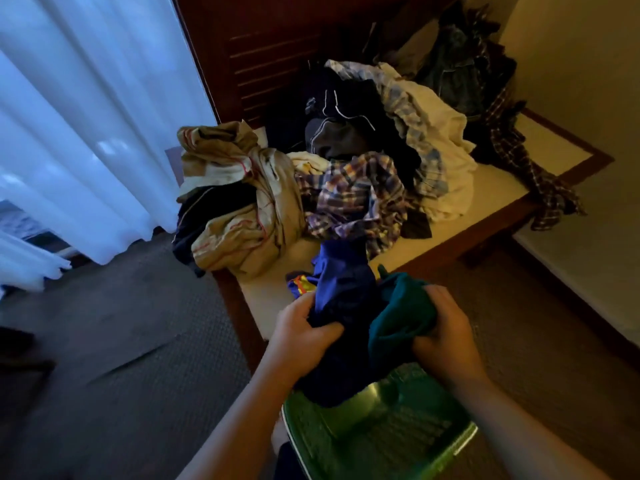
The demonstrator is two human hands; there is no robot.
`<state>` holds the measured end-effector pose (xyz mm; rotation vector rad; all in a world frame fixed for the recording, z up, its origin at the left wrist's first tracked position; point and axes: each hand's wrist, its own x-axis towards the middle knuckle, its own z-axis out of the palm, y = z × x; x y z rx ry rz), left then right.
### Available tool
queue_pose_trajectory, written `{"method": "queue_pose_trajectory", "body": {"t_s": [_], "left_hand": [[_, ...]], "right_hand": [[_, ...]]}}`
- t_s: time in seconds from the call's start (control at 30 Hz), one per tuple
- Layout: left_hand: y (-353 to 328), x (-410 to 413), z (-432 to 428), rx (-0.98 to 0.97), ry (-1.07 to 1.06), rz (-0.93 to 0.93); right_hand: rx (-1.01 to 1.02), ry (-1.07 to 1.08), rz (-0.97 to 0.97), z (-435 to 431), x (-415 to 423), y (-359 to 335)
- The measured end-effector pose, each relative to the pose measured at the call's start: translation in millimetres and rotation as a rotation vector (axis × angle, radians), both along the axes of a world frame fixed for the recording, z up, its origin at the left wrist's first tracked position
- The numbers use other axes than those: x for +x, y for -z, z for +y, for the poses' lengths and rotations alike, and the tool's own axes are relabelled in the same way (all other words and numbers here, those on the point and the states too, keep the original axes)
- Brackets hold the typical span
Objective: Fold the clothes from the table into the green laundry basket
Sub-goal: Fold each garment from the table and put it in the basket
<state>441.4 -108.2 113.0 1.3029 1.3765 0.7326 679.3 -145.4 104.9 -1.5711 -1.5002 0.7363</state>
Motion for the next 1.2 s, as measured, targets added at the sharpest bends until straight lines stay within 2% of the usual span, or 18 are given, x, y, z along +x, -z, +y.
{"method": "queue_pose_trajectory", "body": {"t_s": [0.17,0.4,0.5,0.6,0.7,1.03,1.2], "left_hand": [[1,49,-93,-0.045,-0.153,0.111],[0,73,-162,-0.017,-0.287,0.182],[6,71,-176,-0.045,-0.314,0.198],[12,68,-183,-0.056,-0.310,0.208],[16,68,-185,-0.060,-0.313,0.181],[21,98,-171,-0.091,-0.372,0.113],[34,127,-156,-0.143,-0.511,0.237]], "right_hand": [[-0.084,-0.092,0.059,-60,45,9],[-0.133,-0.177,-0.042,-95,69,22],[-0.164,-0.200,-0.151,-96,71,34],[-0.402,-0.224,-0.340,-93,72,47],[-0.566,-0.267,-0.368,-95,68,53],[-0.455,-0.447,-0.356,-93,79,37],[-0.426,-0.594,-0.349,-55,110,36]]}}
